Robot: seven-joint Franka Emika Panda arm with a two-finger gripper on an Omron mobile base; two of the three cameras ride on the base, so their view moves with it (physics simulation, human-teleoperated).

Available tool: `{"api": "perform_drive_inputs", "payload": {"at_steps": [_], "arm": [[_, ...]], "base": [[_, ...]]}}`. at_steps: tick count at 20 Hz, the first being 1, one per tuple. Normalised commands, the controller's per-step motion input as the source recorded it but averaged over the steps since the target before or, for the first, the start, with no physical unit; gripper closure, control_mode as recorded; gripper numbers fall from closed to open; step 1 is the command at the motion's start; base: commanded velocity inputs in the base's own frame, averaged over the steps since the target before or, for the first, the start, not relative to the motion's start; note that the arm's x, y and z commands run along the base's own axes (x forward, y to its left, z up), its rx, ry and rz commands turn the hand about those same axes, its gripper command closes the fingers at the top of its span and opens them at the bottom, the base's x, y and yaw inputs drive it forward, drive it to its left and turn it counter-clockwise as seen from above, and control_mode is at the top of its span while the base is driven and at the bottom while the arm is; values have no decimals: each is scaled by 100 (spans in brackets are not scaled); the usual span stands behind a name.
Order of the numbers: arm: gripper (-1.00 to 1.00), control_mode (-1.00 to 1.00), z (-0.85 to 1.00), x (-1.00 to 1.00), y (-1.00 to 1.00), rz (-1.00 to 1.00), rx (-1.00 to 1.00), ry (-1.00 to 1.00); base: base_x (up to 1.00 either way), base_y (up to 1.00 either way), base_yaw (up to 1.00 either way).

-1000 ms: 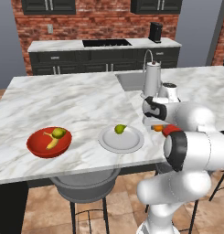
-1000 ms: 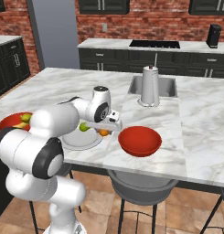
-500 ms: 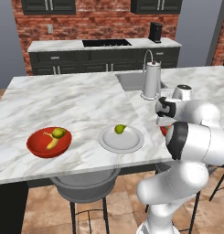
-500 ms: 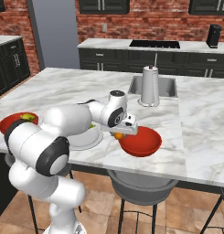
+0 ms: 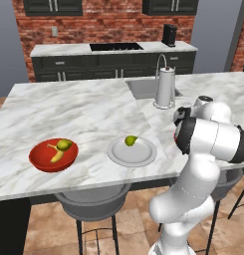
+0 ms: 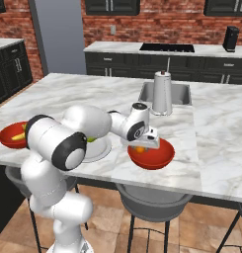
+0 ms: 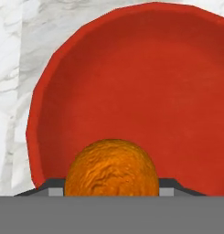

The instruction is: Take the fruits from the plate on the dining counter and place two fruits in each bowl.

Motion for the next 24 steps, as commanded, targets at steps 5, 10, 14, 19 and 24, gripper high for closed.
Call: {"api": "perform_drive_inputs", "payload": {"at_steps": [5,10,14,19,24], "arm": [[100,-100,-37,31,-26,0,0,0],[-100,-100,-38,30,-5,-2,0,0],[-100,-100,-24,28,-3,-1,0,0],[-100,-100,23,2,-8,0,8,7],[-100,-100,63,-16,3,0,0,16]], "base": [[0,0,0],[0,0,0],[0,0,0],[0,0,0],[0,0,0]]}}
